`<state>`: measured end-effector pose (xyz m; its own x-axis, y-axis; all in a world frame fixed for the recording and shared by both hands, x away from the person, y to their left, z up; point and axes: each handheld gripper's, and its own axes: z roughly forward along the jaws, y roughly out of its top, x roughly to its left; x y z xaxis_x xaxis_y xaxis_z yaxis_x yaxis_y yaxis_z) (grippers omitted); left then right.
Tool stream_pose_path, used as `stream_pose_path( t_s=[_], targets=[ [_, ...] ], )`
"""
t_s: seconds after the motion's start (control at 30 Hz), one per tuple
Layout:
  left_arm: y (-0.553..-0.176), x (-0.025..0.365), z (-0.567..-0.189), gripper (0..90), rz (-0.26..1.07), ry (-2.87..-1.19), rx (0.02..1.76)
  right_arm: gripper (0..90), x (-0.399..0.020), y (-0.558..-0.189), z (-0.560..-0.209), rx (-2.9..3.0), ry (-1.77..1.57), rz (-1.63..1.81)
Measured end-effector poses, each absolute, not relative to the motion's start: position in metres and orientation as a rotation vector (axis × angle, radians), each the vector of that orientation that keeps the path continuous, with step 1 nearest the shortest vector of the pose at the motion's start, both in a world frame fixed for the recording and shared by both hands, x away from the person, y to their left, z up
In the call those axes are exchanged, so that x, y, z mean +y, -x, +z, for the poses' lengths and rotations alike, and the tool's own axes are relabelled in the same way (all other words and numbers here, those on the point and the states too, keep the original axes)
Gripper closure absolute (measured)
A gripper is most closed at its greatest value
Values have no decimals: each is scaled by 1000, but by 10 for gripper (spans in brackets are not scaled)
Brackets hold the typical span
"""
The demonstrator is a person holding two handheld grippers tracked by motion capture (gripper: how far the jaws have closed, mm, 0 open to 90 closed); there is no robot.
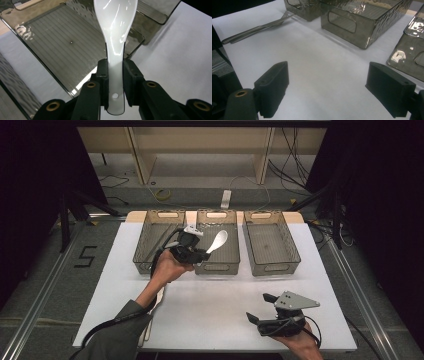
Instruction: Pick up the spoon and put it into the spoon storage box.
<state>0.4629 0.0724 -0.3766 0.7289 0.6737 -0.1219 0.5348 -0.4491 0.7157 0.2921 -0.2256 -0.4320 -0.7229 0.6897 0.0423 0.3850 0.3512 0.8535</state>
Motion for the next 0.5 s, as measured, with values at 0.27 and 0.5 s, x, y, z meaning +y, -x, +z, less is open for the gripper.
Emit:
stream_pose_path(
  t_s=[0.27,0.5],
  targets=[
    [-476,68,-381,759,236,-2143,951,188,-226,-292,-432,2289,-946,1317],
    [-485,70,-382,758,253,-2129,980,189,-226,-292,-432,2293,-949,1312]
  ],
)
